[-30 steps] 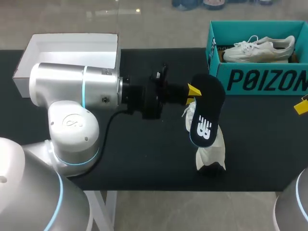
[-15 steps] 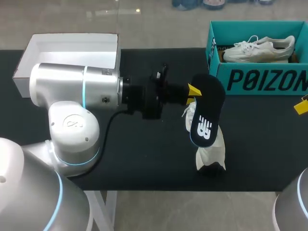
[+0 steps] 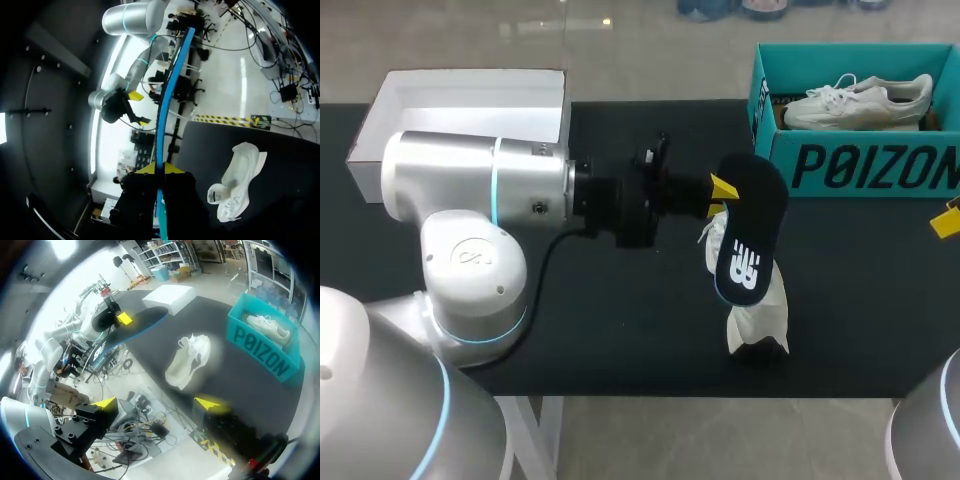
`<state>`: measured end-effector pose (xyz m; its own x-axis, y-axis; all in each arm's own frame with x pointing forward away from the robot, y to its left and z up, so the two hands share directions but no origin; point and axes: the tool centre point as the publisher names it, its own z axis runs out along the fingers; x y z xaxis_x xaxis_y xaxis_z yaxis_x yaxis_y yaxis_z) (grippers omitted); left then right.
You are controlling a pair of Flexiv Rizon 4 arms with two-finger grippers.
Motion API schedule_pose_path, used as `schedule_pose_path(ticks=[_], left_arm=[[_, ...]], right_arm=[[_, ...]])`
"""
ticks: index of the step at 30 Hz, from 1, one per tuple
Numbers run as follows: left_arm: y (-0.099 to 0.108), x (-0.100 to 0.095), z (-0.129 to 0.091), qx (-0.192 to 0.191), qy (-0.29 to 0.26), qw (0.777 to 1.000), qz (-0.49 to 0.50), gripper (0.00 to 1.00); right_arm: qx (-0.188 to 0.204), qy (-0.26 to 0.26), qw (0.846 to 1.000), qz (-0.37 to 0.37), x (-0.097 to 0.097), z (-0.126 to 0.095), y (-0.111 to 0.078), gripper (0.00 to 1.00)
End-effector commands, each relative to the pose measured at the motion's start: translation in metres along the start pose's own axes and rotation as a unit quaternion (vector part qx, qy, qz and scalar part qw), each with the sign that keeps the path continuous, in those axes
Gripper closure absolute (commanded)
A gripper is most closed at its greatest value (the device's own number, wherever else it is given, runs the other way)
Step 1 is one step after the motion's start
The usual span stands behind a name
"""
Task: Take the shoe out of the shoebox, open the shoe tongue, remove and reinsert the insole, then place the shoe into the shoebox
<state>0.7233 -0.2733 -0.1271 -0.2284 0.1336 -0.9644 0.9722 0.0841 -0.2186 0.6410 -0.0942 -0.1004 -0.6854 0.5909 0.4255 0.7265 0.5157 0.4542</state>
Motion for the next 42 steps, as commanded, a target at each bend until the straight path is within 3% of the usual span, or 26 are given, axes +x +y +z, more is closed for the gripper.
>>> schedule_pose_path(ticks=[1,7,12,20,23,31,42], left_arm=[[0.0,-0.001,0.001,-0.001,0.003,1.0,0.0,1.0],[0.0,-0.001,0.001,-0.001,0.003,1.0,0.0,1.0],[-0.004,0.013,-0.004,-0.003,0.01,0.999,-0.032,1.0],[-0.021,0.045,-0.011,-0.015,-0.003,0.994,-0.11,1.0],[-0.028,0.06,-0.01,-0.001,-0.016,0.991,-0.136,1.0],[-0.038,0.109,-0.007,0.003,-0.033,0.976,-0.215,1.0],[-0.031,0.124,-0.008,0.031,-0.008,0.969,-0.245,1.0]], right_arm=[[0.002,0.001,1.0,0.001,-0.002,0.0,0.002,0.0],[0.002,0.001,1.0,0.001,-0.002,0.0,0.002,0.0],[0.002,0.001,1.0,0.001,-0.002,0.0,0.002,0.0],[0.002,0.001,1.0,0.001,-0.002,0.0,0.002,0.0],[0.002,0.001,1.0,0.001,-0.002,0.0,0.002,0.0],[0.002,0.001,1.0,0.001,-0.002,0.0,0.002,0.0],[0.002,0.001,1.0,0.001,-0.002,0.0,0.002,0.0]])
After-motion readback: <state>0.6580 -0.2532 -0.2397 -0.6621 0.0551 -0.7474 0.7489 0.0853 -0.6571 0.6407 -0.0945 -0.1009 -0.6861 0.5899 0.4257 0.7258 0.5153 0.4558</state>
